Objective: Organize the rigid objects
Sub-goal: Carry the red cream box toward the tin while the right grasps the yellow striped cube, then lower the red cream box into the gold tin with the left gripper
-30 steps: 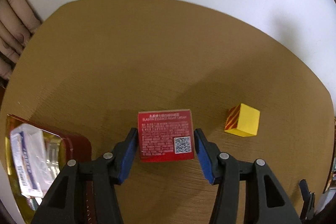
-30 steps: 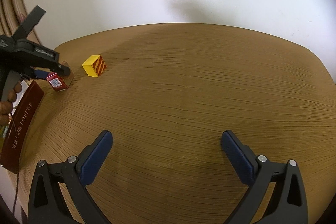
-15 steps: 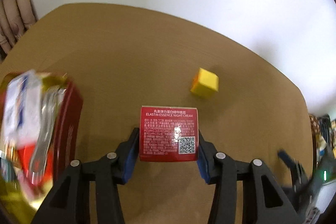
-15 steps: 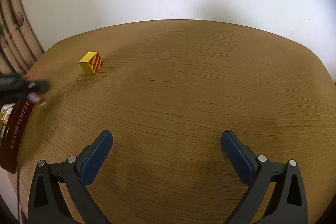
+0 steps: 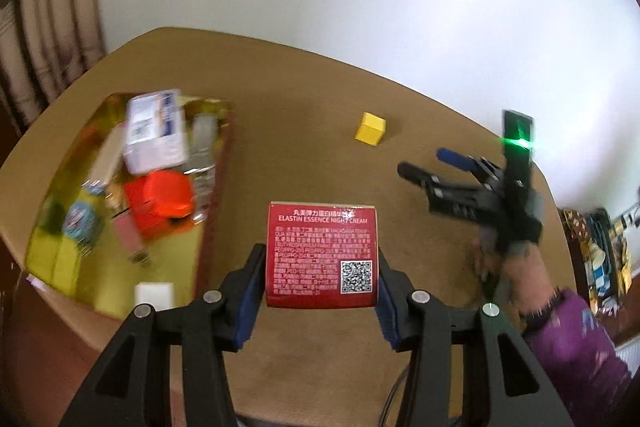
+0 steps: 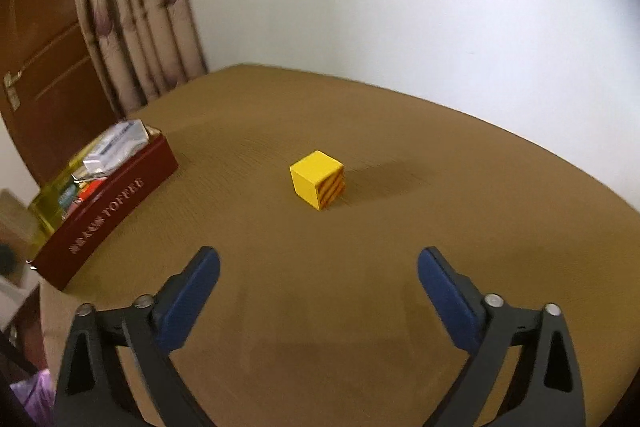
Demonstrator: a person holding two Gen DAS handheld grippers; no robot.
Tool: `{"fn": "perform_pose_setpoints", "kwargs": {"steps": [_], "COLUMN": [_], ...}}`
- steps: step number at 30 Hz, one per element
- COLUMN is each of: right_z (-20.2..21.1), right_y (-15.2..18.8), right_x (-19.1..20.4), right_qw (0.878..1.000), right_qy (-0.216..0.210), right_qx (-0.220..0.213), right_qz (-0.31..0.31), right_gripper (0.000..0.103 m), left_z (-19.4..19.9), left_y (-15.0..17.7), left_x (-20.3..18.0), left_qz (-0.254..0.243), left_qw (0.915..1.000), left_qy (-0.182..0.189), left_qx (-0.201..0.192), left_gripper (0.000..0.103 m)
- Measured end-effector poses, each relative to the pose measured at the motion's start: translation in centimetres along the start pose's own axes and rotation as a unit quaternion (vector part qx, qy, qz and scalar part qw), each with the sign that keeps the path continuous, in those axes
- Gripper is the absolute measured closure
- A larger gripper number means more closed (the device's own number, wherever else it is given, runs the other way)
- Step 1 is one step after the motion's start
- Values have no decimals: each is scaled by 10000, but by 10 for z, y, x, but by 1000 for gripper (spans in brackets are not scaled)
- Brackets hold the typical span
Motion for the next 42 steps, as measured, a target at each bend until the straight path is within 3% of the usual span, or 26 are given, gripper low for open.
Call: {"fn": "perform_pose_setpoints", "kwargs": {"steps": [4,11,14,17,19,21,29,33,42], "right_z": [-22,-53,-66,-79,-84,-84,-53,-8,37], "right_y": [-15,-38,-44,-43,-41,-40,-24,-11,-3], "right_x": [5,11,8,9,9,8,14,51,179], "right_qw": [9998,9971,9959,9937,9922,9922,9966,9967,9838], "right_qy": [18,54,-37,-68,-92,-92,-172,-702,-1787], "right_qx": [63,248,501,705,835,858,752,388,106], "right_qz": [207,719,751,870,924,905,303,-78,109], "right_gripper": [9,11,36,38,49,66,68,68,68], "left_z": [9,29,36,45,50,55,68,70,50], "left_y": [9,17,23,28,30,31,37,39,33], "left_x": [28,57,68,75,82,88,115,129,147], "left_qz": [441,771,905,981,1043,1113,1288,1228,989], "left_qw": [9990,9965,9952,9941,9933,9921,9869,9852,9869], "left_qy": [-63,-314,-362,-460,-502,-574,-937,-1163,-1253], "left_qx": [-10,-51,-43,-68,-61,-100,-274,-285,-230], "left_gripper": [53,53,53,53,53,53,53,53,53]}}
Point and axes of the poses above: each gripper's, at about its wrist camera, not at the fingertips, and z roughly against the way its jaws point, x to its left, y to its underside, the point moved 4 cm from there along -z, roughly the way its jaws point, and after that the axes turned 12 degrees about -z, right-handed, at the moved point
